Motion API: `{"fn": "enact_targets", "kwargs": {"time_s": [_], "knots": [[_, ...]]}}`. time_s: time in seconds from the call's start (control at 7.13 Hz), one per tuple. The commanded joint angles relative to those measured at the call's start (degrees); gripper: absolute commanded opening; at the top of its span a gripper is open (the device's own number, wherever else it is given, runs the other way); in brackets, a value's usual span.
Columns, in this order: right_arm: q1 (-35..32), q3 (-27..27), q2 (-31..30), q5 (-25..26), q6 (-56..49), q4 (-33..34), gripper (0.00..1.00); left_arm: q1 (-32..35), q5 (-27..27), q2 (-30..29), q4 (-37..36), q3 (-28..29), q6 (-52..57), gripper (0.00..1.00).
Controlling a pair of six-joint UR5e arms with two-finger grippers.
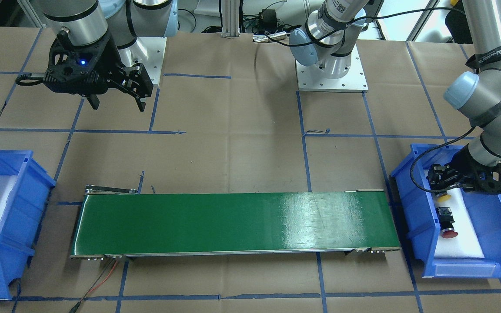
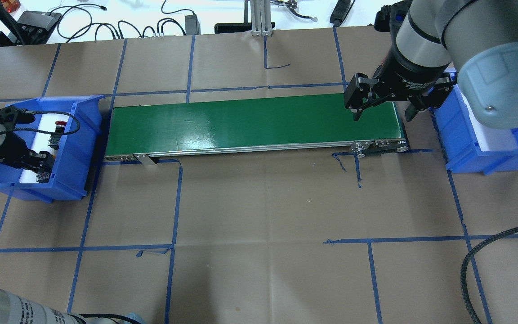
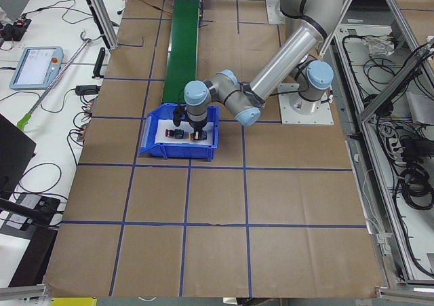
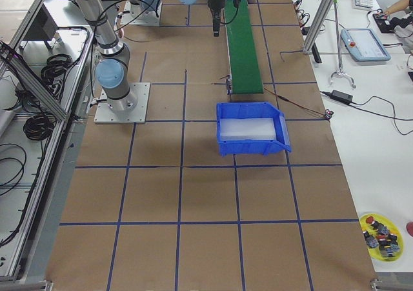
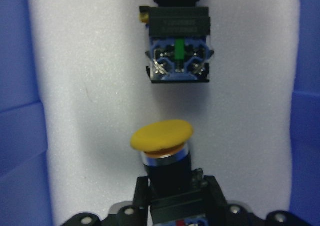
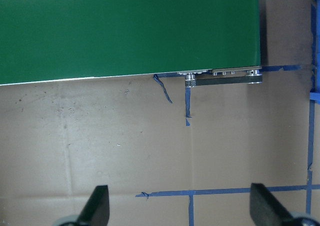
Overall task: Transport two buttons from left to right
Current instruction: 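Lift the yellow button with the left gripper and carry it over the belt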
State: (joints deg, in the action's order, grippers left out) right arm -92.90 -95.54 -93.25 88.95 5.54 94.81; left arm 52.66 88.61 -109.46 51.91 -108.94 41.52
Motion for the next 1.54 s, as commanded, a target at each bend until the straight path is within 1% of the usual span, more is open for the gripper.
{"fn": "enact_targets", "kwargs": {"time_s": [0.0, 0.14, 0.28, 0.56, 0.7, 0.84, 0.98, 1.26, 1.4], "knots": [[0.0, 0.1, -0.2, 0.0, 0.0, 0.0, 1.00, 0.2, 0.2, 1.7, 1.6, 3.1, 0.1, 0.00], [0.0, 0.1, -0.1, -0.1, 0.0, 0.0, 1.00, 0.3, 0.2, 2.4, 6.7, 6.7, 0.1, 0.00], [0.0, 0.1, -0.1, -0.1, 0.0, 0.0, 1.00, 0.3, 0.2, 4.4, 14.7, 11.5, 0.4, 0.00], [0.0, 0.1, -0.2, -0.1, 0.0, 0.0, 1.00, 3.7, 0.5, 6.4, 29.3, 21.7, 0.1, 0.00], [0.0, 0.1, -0.1, -0.1, 0.0, 0.0, 1.00, 5.9, 0.7, 5.8, 30.8, 24.6, 0.0, 0.00], [0.0, 0.1, 0.0, -0.1, 0.0, 0.0, 1.00, 9.1, 0.7, 5.9, 30.7, 25.3, -2.1, 0.00], [0.0, 0.1, 0.2, -0.1, 0.0, 0.1, 1.00, 14.1, 0.9, 5.8, 30.4, 25.3, -5.3, 0.00], [0.0, 0.1, 0.2, -0.1, 0.0, 0.1, 1.00, 23.6, 0.7, 5.5, 29.8, 24.6, -19.3, 0.00], [0.0, 0.1, 0.2, -0.1, 0.0, 0.1, 1.00, 28.1, 0.7, 5.1, 29.7, 23.7, -24.5, 0.00]]}}
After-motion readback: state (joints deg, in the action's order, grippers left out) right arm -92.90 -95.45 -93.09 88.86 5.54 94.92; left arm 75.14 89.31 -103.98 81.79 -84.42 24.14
